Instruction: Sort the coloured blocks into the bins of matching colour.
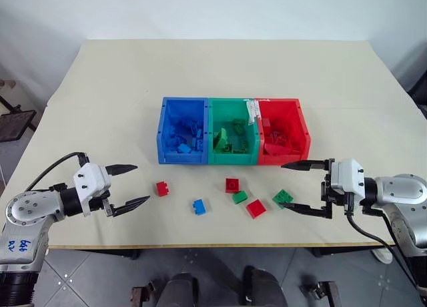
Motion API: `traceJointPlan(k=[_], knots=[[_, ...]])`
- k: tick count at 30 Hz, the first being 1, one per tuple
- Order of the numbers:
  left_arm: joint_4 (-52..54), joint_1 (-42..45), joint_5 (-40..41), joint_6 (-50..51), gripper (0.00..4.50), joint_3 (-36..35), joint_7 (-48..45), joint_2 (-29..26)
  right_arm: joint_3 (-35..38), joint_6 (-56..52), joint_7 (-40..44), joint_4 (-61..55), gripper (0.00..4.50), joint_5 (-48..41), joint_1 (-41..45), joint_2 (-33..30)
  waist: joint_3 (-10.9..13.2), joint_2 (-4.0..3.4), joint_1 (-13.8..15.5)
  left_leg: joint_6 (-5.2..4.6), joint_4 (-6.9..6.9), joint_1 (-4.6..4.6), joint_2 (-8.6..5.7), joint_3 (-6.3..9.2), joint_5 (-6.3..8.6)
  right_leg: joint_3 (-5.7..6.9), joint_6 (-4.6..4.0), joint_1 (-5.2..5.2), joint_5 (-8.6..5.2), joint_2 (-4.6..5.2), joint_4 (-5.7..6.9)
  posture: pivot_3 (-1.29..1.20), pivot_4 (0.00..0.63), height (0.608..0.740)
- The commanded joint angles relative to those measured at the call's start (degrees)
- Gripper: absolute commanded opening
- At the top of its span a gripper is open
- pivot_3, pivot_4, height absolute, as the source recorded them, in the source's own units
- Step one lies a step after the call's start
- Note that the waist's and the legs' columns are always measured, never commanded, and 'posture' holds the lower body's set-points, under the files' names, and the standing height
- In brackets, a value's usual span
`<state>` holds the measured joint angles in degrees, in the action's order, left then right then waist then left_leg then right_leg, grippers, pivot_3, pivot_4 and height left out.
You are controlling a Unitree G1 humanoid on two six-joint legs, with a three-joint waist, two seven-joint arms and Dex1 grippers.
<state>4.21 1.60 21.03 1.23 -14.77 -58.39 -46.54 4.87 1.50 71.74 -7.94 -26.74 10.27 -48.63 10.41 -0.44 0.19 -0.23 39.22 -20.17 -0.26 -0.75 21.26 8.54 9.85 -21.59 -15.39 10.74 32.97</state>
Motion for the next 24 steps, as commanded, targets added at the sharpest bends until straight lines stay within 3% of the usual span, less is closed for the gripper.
traceJointPlan(k=[1, 6, 10, 15, 18, 24], knots=[[3.17, -0.2, 0.55, 0.33, 4.47, -0.13, 0.39, 0.11, 2.28, 0.81, -0.32, -0.58, 4.5, -0.51, -0.99, 0.28, 0.0, 0.0, 0.05, 0.0, 0.0, 0.0, 0.0, 0.0, 0.0, 0.0, 0.0, 0.0, 0.0, 0.0, 0.0, 0.0, 0.15, 0.74], [7.35, 1.08, 0.84, 2.11, 4.47, 3.56, -0.09, 1.3, 7.34, 0.49, -1.55, -2.09, 4.5, -0.97, -6.84, -0.88, 0.0, 0.0, 0.68, 0.0, 0.0, 0.0, 0.0, -0.01, 0.0, 0.0, 0.0, 0.0, 0.0, 0.0, 0.0, 0.0, 0.15, 0.74], [14.36, 3.23, 1.84, 7.38, 4.47, 8.5, 3.24, 4.77, 15.26, 0.99, -2.68, -1.31, 4.5, -0.59, -14.77, -1.24, 0.0, 0.0, 1.71, 0.01, 0.05, -0.02, -0.01, 0.0, 0.01, -0.01, 0.0, 0.02, 0.0, 0.0, 0.0, 0.0, 0.15, 0.74], [19.96, 4.72, 1.78, 9.56, 4.47, 15.69, 3.33, 8.46, 19.25, 2.66, -2.34, 2.71, 4.5, 2.39, -20.45, -1.95, 0.0, 0.0, 1.24, 0.02, 0.11, 0.04, 0.02, -0.09, 0.0, -0.11, -0.06, 0.06, 0.02, -0.06, 0.01, 0.0, 0.15, 0.74], [22.13, 5.53, 0.16, 9.38, 4.47, 21.3, 2.4, 10.25, 17.22, -0.07, -3.71, 1.43, 4.5, 3.11, -21.44, -1.62, -0.01, -0.01, 1.23, 0.02, 0.11, 0.09, 0.04, -0.19, 0.0, -0.19, -0.09, 0.1, 0.03, -0.08, 0.0, 0.0, 0.15, 0.74], [20.99, 4.52, -1.35, 6.7, 4.47, 19.37, 2.34, 8.34, 10.1, -9.18, -7.07, -6.22, 4.5, 1.76, -16.8, -1.32, -0.01, -0.08, 0.92, 0.07, 0.12, 0.18, 0.15, -0.36, -0.03, -0.35, -0.27, 0.06, -0.02, -0.2, 0.0, 0.0, 0.15, 0.74]])
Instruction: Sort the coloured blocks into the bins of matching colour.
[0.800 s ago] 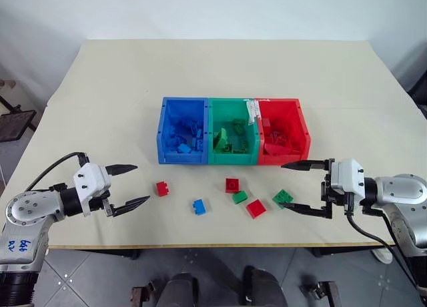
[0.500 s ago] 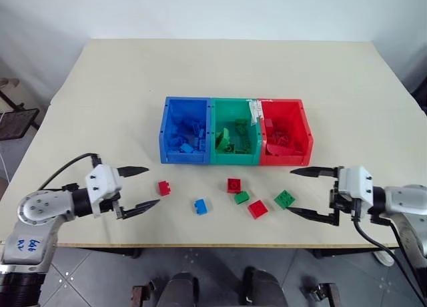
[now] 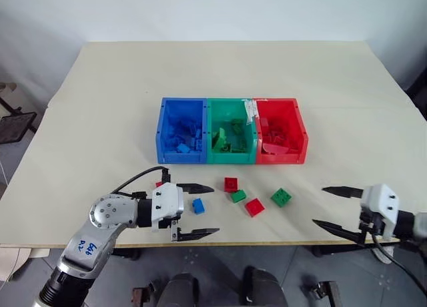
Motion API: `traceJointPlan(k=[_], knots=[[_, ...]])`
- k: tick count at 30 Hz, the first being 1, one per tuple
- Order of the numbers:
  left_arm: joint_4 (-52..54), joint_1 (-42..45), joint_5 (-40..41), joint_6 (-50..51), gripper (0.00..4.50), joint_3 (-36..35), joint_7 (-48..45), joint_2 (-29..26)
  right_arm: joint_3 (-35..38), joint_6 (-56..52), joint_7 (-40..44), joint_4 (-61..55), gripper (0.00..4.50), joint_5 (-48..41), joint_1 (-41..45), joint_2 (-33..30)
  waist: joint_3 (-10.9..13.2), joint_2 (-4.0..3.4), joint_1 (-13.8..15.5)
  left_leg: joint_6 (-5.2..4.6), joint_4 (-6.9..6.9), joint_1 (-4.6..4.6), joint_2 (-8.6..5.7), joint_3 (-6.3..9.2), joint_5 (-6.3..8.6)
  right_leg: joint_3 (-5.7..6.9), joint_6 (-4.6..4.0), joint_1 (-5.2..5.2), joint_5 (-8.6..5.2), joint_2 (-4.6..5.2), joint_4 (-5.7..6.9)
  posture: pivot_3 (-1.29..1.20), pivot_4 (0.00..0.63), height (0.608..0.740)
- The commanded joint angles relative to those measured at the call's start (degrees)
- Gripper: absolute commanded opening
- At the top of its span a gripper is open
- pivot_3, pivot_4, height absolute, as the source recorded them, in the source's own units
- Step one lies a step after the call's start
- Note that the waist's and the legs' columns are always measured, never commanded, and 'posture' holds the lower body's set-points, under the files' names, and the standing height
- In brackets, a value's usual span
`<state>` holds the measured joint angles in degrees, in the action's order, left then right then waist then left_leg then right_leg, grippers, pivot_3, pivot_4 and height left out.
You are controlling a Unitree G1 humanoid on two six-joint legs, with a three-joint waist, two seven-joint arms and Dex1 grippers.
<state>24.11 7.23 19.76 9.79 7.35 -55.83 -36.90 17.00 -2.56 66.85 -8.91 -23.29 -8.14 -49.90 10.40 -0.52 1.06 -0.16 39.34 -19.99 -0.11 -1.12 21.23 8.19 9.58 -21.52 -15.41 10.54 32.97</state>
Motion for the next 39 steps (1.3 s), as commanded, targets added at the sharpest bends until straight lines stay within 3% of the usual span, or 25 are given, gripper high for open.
traceJointPlan(k=[1, 6, 11, 15, 21, 26, 29, 35, 39], knots=[[0.59, -1.9, -0.15, -2.52, 4.47, -3.57, -0.61, -2.04, -3.68, -7.35, -3.5, -6.53, 4.5, -1.25, 2.73, 0.16, 0.0, -0.01, 0.21, 0.0, 0.01, 0.0, 0.0, -0.01, 0.0, -0.03, 0.0, 0.0, 0.0, 0.0, 0.0, 0.0, 0.15, 0.74], [0.92, -5.39, 1.32, -3.44, 4.47, -6.96, -1.44, -4.05, -11.04, -14.25, -10.41, -8.07, 4.5, 3.35, 7.91, 2.6, 0.01, 0.01, 0.5, -0.01, 0.08, -0.09, -0.01, 0.02, 0.03, -0.03, 0.0, -0.05, 0.0, 0.0, -0.07, 0.0, 0.15, 0.74], [1.77, -6.68, 1.56, -3.7, 4.47, -7.84, -2.17, -4.72, -15.61, -12.7, -11.73, -6.29, 4.5, 7.47, 9.13, 3.69, 0.03, -0.02, 0.69, -0.02, 0.22, -0.22, -0.05, 0.13, 0.04, -0.02, 0.01, -0.06, 0.0, 0.01, -0.08, 0.0, 0.15, 0.74], [1.35, -6.86, 1.02, -4.5, 4.5, -9.04, -1.44, -4.75, -14.11, -10.34, -14.86, -2.71, 3.56, 9.58, 8.44, 4.61, 0.03, -0.02, 0.38, -0.02, 0.21, -0.19, -0.03, 0.1, 0.05, -0.02, 0.01, -0.06, 0.0, 0.0, -0.05, 0.0, 0.15, 0.74], [-1.42, -4.4, -0.26, -6.3, 4.5, -9.05, 0.21, -3.31, -13.45, -8.15, -16.31, -1.3, 1.54, 9.01, 8.68, 6.14, 0.02, -0.02, 0.49, -0.02, 0.29, -0.19, -0.04, 0.09, 0.05, -0.04, 0.01, -0.04, 0.0, 0.0, -0.01, 0.0, 0.15, 0.74], [-2.31, -3.96, 3.36, -4.7, 4.5, -12.3, 2.24, -1.49, -11.63, -11.78, -15.78, -4.95, 1.47, 1.42, 14.79, 9.44, 0.03, -0.04, 0.06, -0.02, 0.28, -0.18, -0.03, 0.08, 0.05, -0.05, 0.0, -0.06, 0.0, -0.01, 0.01, 0.0, 0.15, 0.74], [-3.1, -5.8, 3.05, -4.52, 4.5, -16.11, 4.91, -1.54, -11.96, -19.04, -18.64, -6.42, 1.47, -3.61, 25.04, 12.4, 0.09, -0.13, -0.84, 0.0, 0.27, -0.17, 0.04, 0.08, 0.05, -0.05, 0.0, -0.09, 0.0, -0.06, 0.06, 0.0, 0.15, 0.74], [-4.38, -9.23, 2.75, -4.36, 4.5, -22.68, 9.66, -0.89, -17.12, -25.74, -26.36, 3.31, 1.47, 1.86, 43.56, 18.04, 0.12, -0.18, -1.03, 0.05, 0.28, -0.21, 0.02, 0.28, 0.09, -0.05, 0.02, -0.18, 0.02, -0.07, 0.24, 0.0, 0.15, 0.74], [-2.84, -12.41, 2.39, -3.81, 4.5, -24.71, 11.44, -0.99, -21.88, -22.17, -25.47, 15.58, 1.47, 6.95, 53.67, 22.27, 0.13, -0.19, -1.2, 0.09, 0.26, -0.28, 0.01, 0.21, 0.15, -0.12, 0.03, -0.42, 0.02, -0.06, 0.47, 0.0, 0.15, 0.74]])
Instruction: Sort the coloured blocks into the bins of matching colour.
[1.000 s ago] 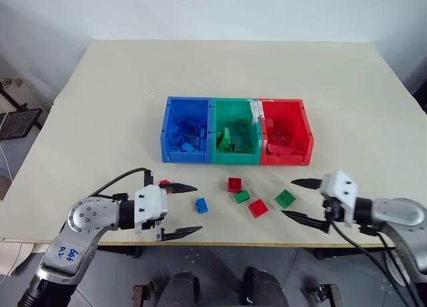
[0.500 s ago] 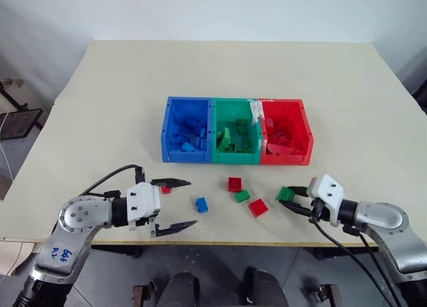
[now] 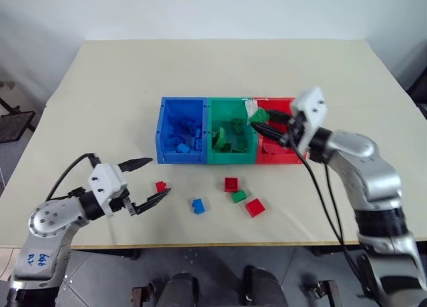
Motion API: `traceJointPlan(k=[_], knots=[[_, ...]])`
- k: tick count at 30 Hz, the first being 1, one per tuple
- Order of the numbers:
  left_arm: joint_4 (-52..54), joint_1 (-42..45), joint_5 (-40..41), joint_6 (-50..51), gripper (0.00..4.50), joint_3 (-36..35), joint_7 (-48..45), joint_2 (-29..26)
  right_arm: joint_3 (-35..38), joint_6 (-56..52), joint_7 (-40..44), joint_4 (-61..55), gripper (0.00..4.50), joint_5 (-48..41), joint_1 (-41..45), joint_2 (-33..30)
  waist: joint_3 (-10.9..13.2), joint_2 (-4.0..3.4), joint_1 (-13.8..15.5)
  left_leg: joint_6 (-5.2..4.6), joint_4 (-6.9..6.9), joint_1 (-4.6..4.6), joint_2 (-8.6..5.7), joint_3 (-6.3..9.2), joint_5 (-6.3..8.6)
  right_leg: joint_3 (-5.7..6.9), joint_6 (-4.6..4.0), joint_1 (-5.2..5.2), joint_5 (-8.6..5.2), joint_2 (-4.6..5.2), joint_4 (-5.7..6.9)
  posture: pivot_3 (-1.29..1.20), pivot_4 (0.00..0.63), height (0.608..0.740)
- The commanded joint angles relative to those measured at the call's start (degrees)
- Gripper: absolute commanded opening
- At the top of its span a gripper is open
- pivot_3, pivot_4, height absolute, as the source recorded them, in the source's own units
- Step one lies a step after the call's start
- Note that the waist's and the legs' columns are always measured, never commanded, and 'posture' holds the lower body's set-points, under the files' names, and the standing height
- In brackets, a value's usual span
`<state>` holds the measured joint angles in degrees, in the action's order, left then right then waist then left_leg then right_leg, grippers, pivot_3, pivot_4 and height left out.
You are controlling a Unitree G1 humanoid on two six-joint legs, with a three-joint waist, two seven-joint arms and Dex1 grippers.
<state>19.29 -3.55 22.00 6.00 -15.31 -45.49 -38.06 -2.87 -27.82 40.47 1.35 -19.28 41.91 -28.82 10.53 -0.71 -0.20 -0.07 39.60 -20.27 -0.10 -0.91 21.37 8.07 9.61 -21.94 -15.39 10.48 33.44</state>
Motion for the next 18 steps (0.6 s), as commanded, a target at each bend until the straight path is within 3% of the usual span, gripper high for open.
traceJointPlan(k=[1, 2, 9, 11, 18], knots=[[2.37, -1.88, 0.33, 0.05, 4.5, -2.04, 1.16, 0.09, -2.51, 4.38, 1.65, 6.99, 1.47, 3.46, 4.49, 1.76, 0.0, 0.0, 0.12, 0.01, -0.01, -0.02, 0.01, 0.02, 0.0, 0.0, 0.0, -0.08, 0.0, 0.0, 0.09, 0.0, 0.15, 0.74], [2.76, -2.16, 0.42, 0.13, 4.5, -2.09, 1.26, -0.01, -2.78, 4.83, 1.96, 8.69, 1.47, 3.71, 5.39, 2.57, 0.0, 0.0, 0.16, 0.01, -0.04, -0.02, 0.01, 0.03, 0.0, 0.01, 0.0, -0.11, 0.0, -0.01, 0.14, 0.0, 0.15, 0.74], [3.36, -1.15, 0.87, 1.18, 4.5, -1.8, 1.95, -0.52, -2.73, 7.84, 3.27, 13.01, 3.93, 5.35, 7.73, 5.23, 0.0, 0.0, -0.21, 0.01, -0.05, -0.2, 0.0, -0.23, 0.0, -0.16, 0.0, -0.48, 0.0, 0.0, 0.26, 0.0, 0.15, 0.74], [2.71, -0.23, 1.1, 1.32, 4.5, -1.36, 1.48, -0.62, -2.3, 8.62, 3.87, 11.4, 4.44, 5.37, 6.65, 4.49, 0.0, 0.0, -0.39, 0.01, -0.06, -0.19, 0.03, -0.29, -0.01, -0.22, 0.0, -0.52, 0.0, -0.02, 0.3, 0.0, 0.15, 0.74], [0.94, 4.76, 3.65, 2.74, 4.5, 2.47, -3.84, -1.37, 2.82, 11.04, 13.32, -1.88, 4.44, -1.82, -3.75, -1.74, 0.0, 0.01, 0.11, -0.01, -0.04, -0.2, -0.01, -0.33, 0.01, -0.27, 0.02, -0.51, 0.01, -0.01, 0.24, 0.0, 0.15, 0.74]])
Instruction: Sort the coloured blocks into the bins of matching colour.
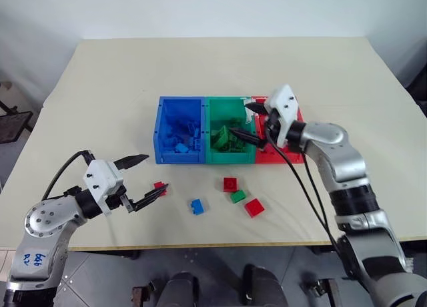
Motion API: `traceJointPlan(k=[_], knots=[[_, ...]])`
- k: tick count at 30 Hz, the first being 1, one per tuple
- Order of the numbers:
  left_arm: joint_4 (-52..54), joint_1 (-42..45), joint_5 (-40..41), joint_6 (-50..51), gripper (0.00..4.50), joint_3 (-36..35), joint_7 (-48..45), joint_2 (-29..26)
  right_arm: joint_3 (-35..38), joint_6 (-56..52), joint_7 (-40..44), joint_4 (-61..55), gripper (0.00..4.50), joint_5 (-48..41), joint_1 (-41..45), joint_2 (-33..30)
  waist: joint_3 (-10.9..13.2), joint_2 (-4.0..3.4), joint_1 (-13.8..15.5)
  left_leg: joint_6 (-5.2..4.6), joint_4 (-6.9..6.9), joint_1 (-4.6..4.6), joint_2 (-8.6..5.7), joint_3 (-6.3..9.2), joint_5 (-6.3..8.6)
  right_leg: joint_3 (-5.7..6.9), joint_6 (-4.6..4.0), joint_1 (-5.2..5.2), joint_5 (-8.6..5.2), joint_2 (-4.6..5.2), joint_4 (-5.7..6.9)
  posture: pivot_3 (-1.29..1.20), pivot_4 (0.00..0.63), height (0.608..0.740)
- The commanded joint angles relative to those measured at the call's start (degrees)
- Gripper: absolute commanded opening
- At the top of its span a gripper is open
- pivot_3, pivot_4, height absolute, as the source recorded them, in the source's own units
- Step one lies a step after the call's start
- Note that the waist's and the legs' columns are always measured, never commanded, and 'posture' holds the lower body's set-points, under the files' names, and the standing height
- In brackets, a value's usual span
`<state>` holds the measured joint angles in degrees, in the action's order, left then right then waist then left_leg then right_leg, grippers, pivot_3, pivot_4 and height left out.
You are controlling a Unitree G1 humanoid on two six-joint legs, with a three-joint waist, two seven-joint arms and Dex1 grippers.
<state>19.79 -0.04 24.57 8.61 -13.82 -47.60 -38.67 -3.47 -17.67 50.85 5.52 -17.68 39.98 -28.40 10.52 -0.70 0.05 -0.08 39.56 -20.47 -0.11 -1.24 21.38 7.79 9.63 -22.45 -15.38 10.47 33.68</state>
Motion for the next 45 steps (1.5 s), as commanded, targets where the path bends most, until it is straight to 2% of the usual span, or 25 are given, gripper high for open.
traceJointPlan(k=[1, 6, 9, 11, 16, 21, 28, 30, 34, 37, 45], knots=[[0.01, 1.83, 0.86, 0.09, 4.5, 1.49, -2.24, -0.87, 4.13, 0.99, 3.92, -7.76, 4.44, -4.25, -3.51, -3.17, 0.0, 0.0, -0.18, 0.0, 0.0, 0.0, 0.0, -0.06, 0.0, -0.02, 0.0, -0.01, 0.0, 0.0, -0.01, 0.0, 0.15, 0.74], [-2.09, 5.92, -1.24, -2.0, 4.5, 6.94, -6.5, -0.74, 10.74, 3.13, 11.42, -14.67, 4.44, -7.73, -16.42, -12.36, 0.0, 0.01, 0.09, -0.01, 0.01, 0.02, 0.01, -0.12, 0.0, -0.05, 0.0, 0.0, 0.0, -0.01, -0.03, 0.0, 0.15, 0.74], [-3.9, 9.52, -2.78, -3.88, 4.5, 11.15, -8.83, 0.28, 18.62, 5.65, 13.24, -14.73, 4.44, -8.44, -24.66, -17.12, 0.01, 0.02, 0.44, -0.03, 0.04, 0.02, 0.01, -0.24, 0.01, -0.1, 0.0, 0.0, 0.0, 0.0, -0.08, 0.0, 0.15, 0.74], [-5.48, 11.87, -3.08, -4.55, 4.5, 14.29, -10.71, 1.55, 22.44, 9.82, 17.45, -14.41, 4.44, -7.14, -32.1, -20.71, 0.01, 0.02, 1.05, -0.04, 0.06, 0.04, 0.02, -0.34, 0.02, -0.17, 0.0, 0.0, 0.0, -0.01, -0.11, 0.0, 0.15, 0.74], [-10.22, 16.05, -6.28, -9.29, 4.5, 19.8, -13.3, 4.61, 23.99, 21.89, 26.89, -9.43, 4.44, -4.68, -41.83, -25.51, 0.03, 0.09, 1.16, -0.08, 0.06, 0.19, 0.03, -0.61, 0.03, -0.34, 0.0, 0.05, 0.0, -0.01, -0.17, 0.0, 0.15, 0.74], [-10.66, 16.66, -5.2, -7.63, 4.5, 20.13, -14.11, 4.85, 19.78, 19.13, 25.06, -12.72, 4.44, -5.68, -40.34, -24.34, 0.03, 0.09, 0.49, -0.13, 0.07, 0.31, 0.06, -0.82, 0.02, -0.57, 0.0, 0.02, 0.0, -0.02, -0.15, 0.0, 0.15, 0.74], [-9.33, 13.39, -5.12, -7.91, 4.5, 17.03, -14.35, 1.55, 5.05, 5.48, 18.82, -18.29, 4.44, -2.96, -29.95, -20.11, 0.04, 0.1, 0.56, -0.12, 0.12, 0.24, 0.09, -0.75, 0.02, -0.54, -0.01, -0.02, 0.0, -0.02, -0.15, 0.0, 0.15, 0.74], [-9.04, 12.35, -4.97, -7.92, 4.5, 16.23, -14.23, 0.88, 2.28, 5.44, 18.75, -17.65, 4.44, -2.11, -27.49, -18.75, 0.04, 0.1, 1.11, -0.14, 0.16, 0.21, 0.07, -0.75, 0.03, -0.54, -0.01, -0.02, 0.0, -0.01, -0.16, 0.0, 0.15, 0.74], [-6.57, 8.47, -5.51, -8.28, 4.5, 13.32, -12.99, -0.93, -6.94, 12.04, 21.36, -7.81, 4.44, 4.61, -20.4, -14.03, 0.03, 0.19, 1.17, -0.16, 0.29, 0.16, 0.07, -0.75, 0.08, -0.54, 0.0, -0.01, 0.0, -0.02, -0.18, 0.0, 0.15, 0.74], [-4.28, 6.53, -5.23, -7.38, 4.5, 12.2, -11.77, -1.41, -8.48, 13.75, 23.19, -3.21, 3.85, 4.63, -18.74, -12.18, 0.03, 0.19, 1.31, -0.17, 0.29, 0.17, 0.07, -0.73, 0.09, -0.53, 0.0, 0.0, 0.0, -0.01, -0.15, 0.0, 0.15, 0.74], [-3.17, 5.46, -5.63, -7.1, 4.5, 11.43, -10.41, -1.29, -9.46, 17.85, 27.64, -0.24, 1.25, 3.85, -17.05, -11.36, -0.02, 0.26, 1.14, -0.18, 0.39, 0.22, 0.08, -0.73, 0.1, -0.52, 0.0, 0.08, 0.01, -0.02, -0.1, 0.0, 0.15, 0.74]])
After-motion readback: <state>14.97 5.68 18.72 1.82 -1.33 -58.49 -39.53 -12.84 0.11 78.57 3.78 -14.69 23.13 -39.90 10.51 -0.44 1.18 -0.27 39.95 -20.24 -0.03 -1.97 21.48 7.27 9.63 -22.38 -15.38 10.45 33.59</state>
